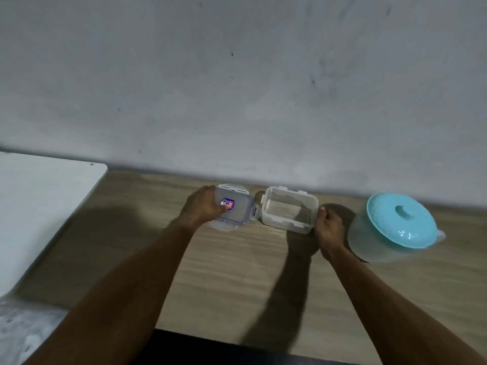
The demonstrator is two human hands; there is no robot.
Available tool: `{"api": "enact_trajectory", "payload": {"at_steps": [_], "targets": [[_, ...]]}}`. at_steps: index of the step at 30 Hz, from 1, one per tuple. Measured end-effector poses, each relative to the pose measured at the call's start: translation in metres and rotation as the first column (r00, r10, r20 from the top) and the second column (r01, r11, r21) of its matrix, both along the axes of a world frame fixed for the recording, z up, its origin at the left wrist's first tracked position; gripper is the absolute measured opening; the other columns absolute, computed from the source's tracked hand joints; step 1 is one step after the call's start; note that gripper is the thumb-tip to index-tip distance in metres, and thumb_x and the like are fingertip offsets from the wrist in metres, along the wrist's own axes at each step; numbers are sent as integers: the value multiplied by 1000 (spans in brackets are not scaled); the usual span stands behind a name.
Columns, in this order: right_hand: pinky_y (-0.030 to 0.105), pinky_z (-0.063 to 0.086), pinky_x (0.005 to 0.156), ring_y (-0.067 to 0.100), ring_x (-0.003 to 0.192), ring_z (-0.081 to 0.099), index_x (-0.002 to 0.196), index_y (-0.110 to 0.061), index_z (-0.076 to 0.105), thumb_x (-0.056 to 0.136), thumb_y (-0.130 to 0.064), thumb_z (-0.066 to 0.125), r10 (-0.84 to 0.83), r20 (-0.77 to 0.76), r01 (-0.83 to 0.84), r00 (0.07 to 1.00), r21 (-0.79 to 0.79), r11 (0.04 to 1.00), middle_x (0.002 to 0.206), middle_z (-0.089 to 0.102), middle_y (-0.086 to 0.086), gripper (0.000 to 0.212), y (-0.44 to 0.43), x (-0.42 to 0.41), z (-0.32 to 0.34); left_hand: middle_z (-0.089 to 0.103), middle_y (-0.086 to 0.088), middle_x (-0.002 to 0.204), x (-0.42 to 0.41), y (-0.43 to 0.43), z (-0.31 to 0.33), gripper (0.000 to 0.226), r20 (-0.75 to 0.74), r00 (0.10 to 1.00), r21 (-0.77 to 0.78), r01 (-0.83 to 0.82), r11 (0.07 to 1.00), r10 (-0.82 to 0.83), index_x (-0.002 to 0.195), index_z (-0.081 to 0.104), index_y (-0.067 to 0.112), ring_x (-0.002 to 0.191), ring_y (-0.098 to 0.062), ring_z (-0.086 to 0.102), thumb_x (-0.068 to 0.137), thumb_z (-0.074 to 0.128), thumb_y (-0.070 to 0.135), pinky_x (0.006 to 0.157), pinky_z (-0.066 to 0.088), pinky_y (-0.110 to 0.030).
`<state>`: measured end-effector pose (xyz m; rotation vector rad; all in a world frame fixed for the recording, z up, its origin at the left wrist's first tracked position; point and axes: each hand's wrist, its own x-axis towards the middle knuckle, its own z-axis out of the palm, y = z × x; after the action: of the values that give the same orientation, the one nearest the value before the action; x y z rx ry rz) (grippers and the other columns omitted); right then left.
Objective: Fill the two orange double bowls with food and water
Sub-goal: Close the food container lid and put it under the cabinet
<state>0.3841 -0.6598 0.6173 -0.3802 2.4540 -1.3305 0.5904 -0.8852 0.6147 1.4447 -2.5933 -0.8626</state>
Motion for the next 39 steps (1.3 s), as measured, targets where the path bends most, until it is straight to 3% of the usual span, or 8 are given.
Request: {"api": "enact_trajectory", "payload": {"at_steps": [5,8,14,19,23,29,33,39], "targets": [[35,41,82,40,102,61,100,3,68,103,-21,41,-29,-48,30,998,22,999,106,67,28,36,-8,1,-6,57,-5,133,-4,-28,-14,105,64,995,69,69,995,-74,131,47,20,118,-29,56,43,66,74,96,49,-44],[31,35,78,40,101,61,99,1,67,103,-21,41,-50,-51,51,997,29,998,106,67,28,34,-10,2,-8,48,-7,140,-6,-33,-12,110,99,985,30,141,990,-143,141,38,23,126,-32,48,47,67,71,100,45,-47],[34,42,85,38,103,62,104,-1,69,101,-21,41,-74,-51,75,996,22,997,107,68,25,34,-13,1,-8,40,-19,131,-15,-41,-9,91,162,984,-26,83,996,-78,133,47,12,121,-38,43,61,86,50,104,41,-43],[42,46,92,39,105,62,108,-2,69,102,-22,41,-76,-26,76,997,8,997,110,69,23,34,-13,3,-6,57,-19,128,-11,-45,4,50,-21,997,37,-78,996,79,122,60,3,115,-33,57,78,78,19,90,44,-29],[40,45,89,39,105,61,107,-1,68,101,-19,41,-78,-10,78,997,6,997,111,68,24,34,-12,7,2,70,-17,106,-5,-47,25,16,-199,957,111,-194,975,213,100,71,1,90,-23,61,84,69,7,74,41,-24],[37,44,90,40,109,60,109,0,68,101,-19,42,-67,27,67,997,-2,998,115,67,25,34,-10,8,9,61,-9,82,1,-48,81,11,-398,874,182,-222,958,278,92,70,8,75,-20,54,86,63,2,54,43,-21],[35,43,90,38,111,60,113,0,68,102,-20,42,-67,48,69,997,-31,997,116,68,22,34,-8,8,9,55,-3,69,-25,-33,102,11,-472,844,242,-154,958,255,94,67,10,47,-2,49,86,65,1,37,36,-8],[31,44,93,34,111,61,116,-4,68,101,-21,47,-67,100,74,993,-67,995,119,69,18,31,-5,3,6,63,-2,73,-91,5,73,17,-441,886,317,7,948,141,79,67,14,73,-12,57,89,62,1,61,45,-18]]}}
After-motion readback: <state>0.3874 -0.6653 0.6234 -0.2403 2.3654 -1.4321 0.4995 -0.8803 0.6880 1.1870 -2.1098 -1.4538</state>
